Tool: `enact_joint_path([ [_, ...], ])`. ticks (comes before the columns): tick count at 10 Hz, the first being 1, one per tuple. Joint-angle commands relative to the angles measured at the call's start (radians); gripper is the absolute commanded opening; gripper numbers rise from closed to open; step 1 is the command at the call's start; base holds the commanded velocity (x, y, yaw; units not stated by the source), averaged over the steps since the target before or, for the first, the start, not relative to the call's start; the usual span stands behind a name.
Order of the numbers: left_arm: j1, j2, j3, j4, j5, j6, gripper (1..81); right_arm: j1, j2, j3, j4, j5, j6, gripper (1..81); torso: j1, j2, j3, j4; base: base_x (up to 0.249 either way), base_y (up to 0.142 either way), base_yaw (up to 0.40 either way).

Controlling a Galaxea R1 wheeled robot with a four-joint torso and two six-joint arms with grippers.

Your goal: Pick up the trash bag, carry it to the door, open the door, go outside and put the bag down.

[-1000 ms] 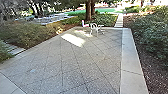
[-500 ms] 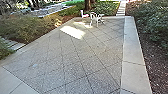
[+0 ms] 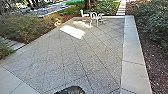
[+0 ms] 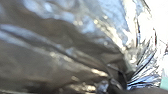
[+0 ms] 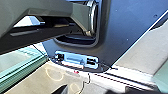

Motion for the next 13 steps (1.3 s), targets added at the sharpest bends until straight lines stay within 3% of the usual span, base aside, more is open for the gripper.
enact_joint_path([
  [1,-0.173,-0.025,-0.044,-0.057,0.169,0.0,1.0,0.005,0.047,0.031,-0.01,-0.079,-0.011,81.1,0.0,0.0,0.0,0.0,0.0,0.0,0.0],
  [5,-0.231,-0.03,-0.041,-0.096,0.232,0.002,1.0,0.006,0.047,0.033,-0.01,-0.077,-0.011,81.1,0.0,0.0,0.0,0.0,0.0,0.0,0.0],
  [6,-0.231,-0.03,-0.041,-0.099,0.232,0.002,81.1,0.006,0.047,0.033,-0.01,-0.077,-0.011,81.1,0.0,0.0,-0.001,0.0,0.0,0.0,0.0],
  [8,-0.224,-0.033,-0.042,-0.103,0.232,0.003,81.1,0.005,0.047,0.033,-0.009,-0.062,-0.011,81.1,0.0,0.0,-0.001,0.0,0.0,0.0,0.0],
  [11,-0.084,-0.025,-0.039,-0.092,0.214,0.019,81.1,0.005,0.048,0.033,-0.005,-0.048,-0.01,81.1,0.0,0.001,-0.001,0.0,0.0,0.0,0.0],
  [12,-0.009,-0.017,-0.039,-0.092,0.185,0.06,81.1,0.005,0.048,0.035,-0.005,-0.046,-0.007,81.1,0.0,0.001,0.095,0.0,0.0,0.0,0.0],
  [13,0.048,-0.005,-0.042,-0.092,0.16,0.1,81.1,0.006,0.048,0.035,-0.005,-0.046,-0.007,81.1,0.0,0.001,0.101,0.0,0.0,0.0,0.0],
])
